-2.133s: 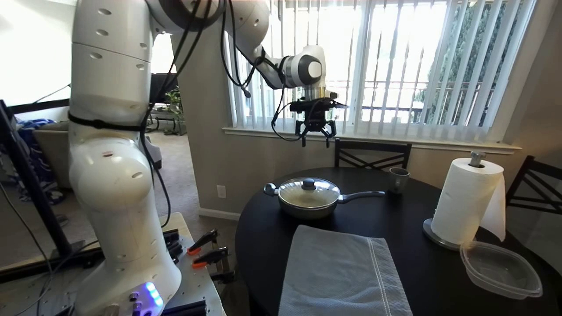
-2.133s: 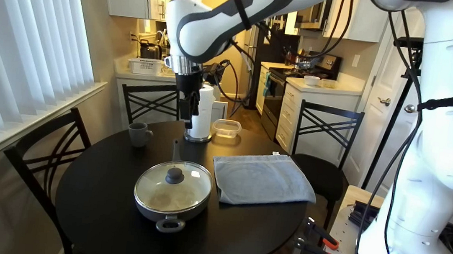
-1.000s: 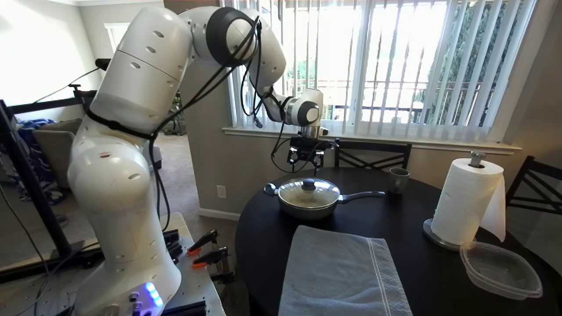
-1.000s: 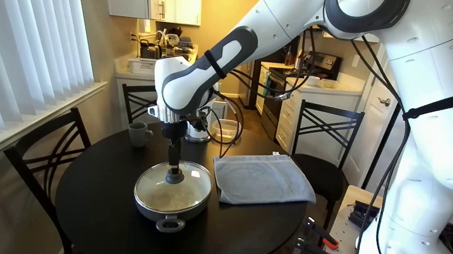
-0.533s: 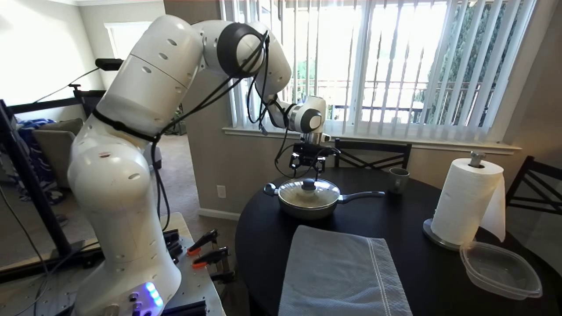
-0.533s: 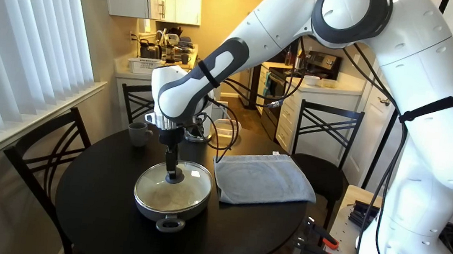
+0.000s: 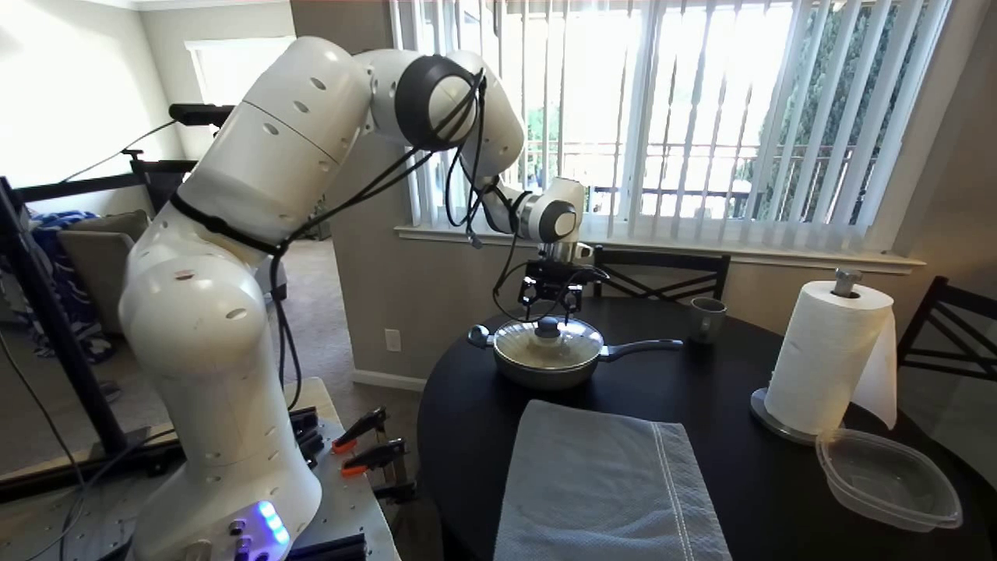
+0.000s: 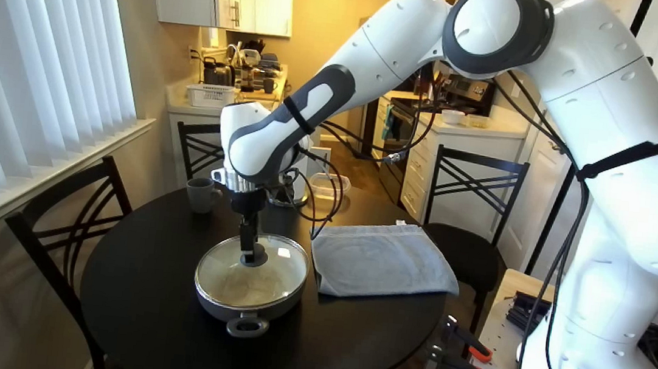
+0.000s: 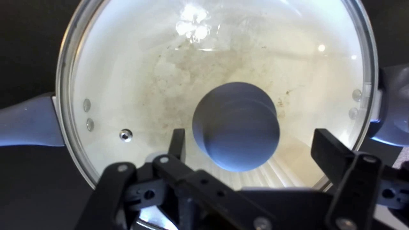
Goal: Take the lid off the pot
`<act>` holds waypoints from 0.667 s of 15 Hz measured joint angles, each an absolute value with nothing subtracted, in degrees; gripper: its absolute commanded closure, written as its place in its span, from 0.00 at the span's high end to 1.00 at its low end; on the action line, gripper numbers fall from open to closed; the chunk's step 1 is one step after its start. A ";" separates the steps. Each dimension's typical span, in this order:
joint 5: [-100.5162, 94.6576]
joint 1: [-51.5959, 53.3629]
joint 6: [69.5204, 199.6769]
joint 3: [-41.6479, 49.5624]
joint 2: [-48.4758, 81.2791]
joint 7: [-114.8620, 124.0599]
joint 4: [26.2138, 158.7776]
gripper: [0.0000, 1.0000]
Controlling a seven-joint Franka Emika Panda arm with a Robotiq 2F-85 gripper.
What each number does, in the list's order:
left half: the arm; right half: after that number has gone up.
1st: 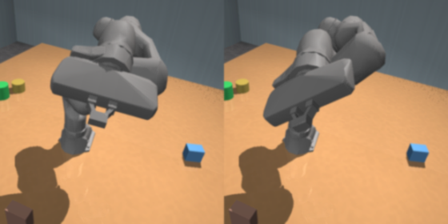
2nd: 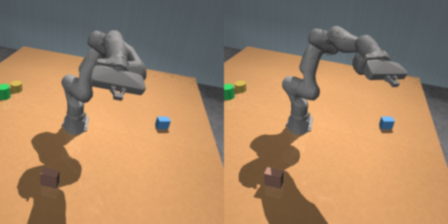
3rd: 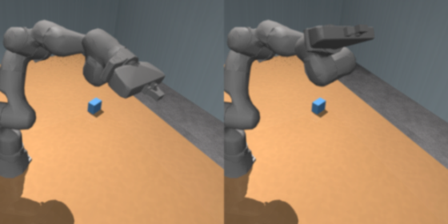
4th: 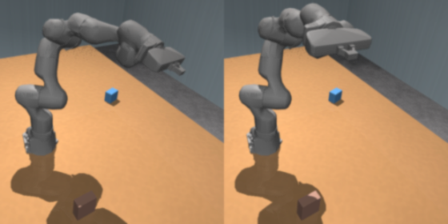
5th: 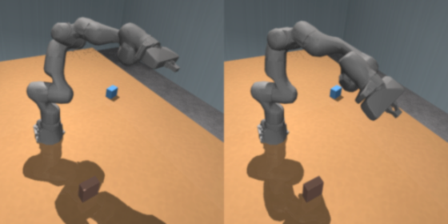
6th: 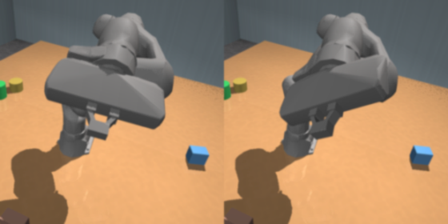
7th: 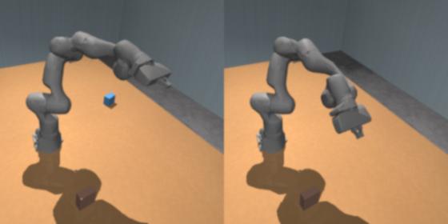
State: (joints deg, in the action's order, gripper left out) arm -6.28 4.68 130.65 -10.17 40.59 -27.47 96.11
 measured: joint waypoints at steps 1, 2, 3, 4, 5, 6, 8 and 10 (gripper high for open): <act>-6.28 4.52 130.65 -10.17 40.59 -27.47 96.11 1.00; -6.28 4.38 130.65 -10.15 40.59 -27.47 96.11 1.00; -6.27 4.26 130.65 -10.14 40.59 -27.47 96.12 1.00; -6.28 4.14 130.65 -10.14 40.59 -27.47 96.12 1.00; -6.27 4.05 130.69 -10.14 40.59 -27.47 96.12 1.00; -6.28 3.98 130.71 -10.14 40.59 -27.47 96.12 1.00; -6.28 3.98 130.72 -10.13 40.60 -27.47 96.12 1.00; -6.28 3.98 130.72 -10.13 40.67 -27.47 96.12 1.00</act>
State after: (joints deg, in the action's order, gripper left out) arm -6.28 3.98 130.72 -10.13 40.67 -27.47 96.12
